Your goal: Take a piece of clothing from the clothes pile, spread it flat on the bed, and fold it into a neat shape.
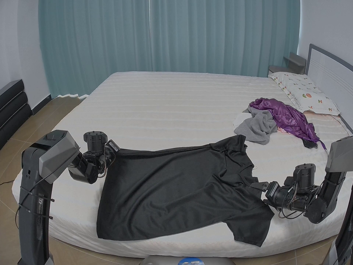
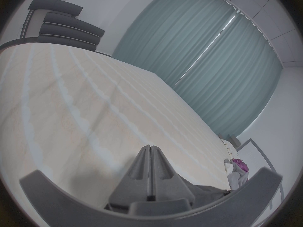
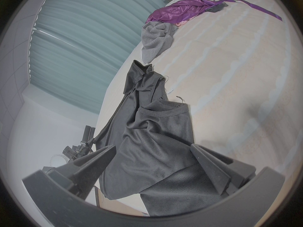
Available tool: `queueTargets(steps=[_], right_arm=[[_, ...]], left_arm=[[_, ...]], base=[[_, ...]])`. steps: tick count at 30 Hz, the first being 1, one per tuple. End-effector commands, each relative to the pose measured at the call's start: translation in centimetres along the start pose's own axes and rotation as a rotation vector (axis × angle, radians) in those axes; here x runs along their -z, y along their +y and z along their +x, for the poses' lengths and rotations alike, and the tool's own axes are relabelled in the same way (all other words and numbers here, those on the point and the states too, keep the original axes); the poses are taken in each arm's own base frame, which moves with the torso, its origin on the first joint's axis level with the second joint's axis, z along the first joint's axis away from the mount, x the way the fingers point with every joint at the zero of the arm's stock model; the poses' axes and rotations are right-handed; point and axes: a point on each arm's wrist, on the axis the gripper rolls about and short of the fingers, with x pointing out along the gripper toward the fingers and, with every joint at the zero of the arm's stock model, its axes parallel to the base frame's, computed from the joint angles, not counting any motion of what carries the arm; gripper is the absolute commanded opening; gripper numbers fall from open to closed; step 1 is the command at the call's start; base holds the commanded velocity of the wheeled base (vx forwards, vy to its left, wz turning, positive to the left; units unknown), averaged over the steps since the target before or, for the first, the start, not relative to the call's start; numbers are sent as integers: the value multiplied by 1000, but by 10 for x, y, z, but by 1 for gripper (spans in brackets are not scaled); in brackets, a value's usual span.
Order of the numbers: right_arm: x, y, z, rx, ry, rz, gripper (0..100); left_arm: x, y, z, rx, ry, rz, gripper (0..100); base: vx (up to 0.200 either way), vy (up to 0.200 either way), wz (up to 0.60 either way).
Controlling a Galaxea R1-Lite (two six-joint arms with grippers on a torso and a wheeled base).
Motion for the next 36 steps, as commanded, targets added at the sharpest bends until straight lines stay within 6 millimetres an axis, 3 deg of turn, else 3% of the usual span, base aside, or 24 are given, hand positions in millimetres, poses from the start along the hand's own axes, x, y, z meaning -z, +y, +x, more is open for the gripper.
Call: queueTargets(steps=[1, 22, 36], right_arm=[[-1, 0, 2, -6, -4, 9, 100], [-11, -7, 16, -60, -149, 4, 100], [-7, -14, 23, -39, -158, 5, 100]], left_arm=[[-2, 10, 15, -9, -29, -9, 0], [-31, 16, 48, 83, -226, -48, 0], [-29, 18, 57, 92, -236, -47, 0]], base=[[0, 0, 0], [0, 0, 0], [0, 0, 0]])
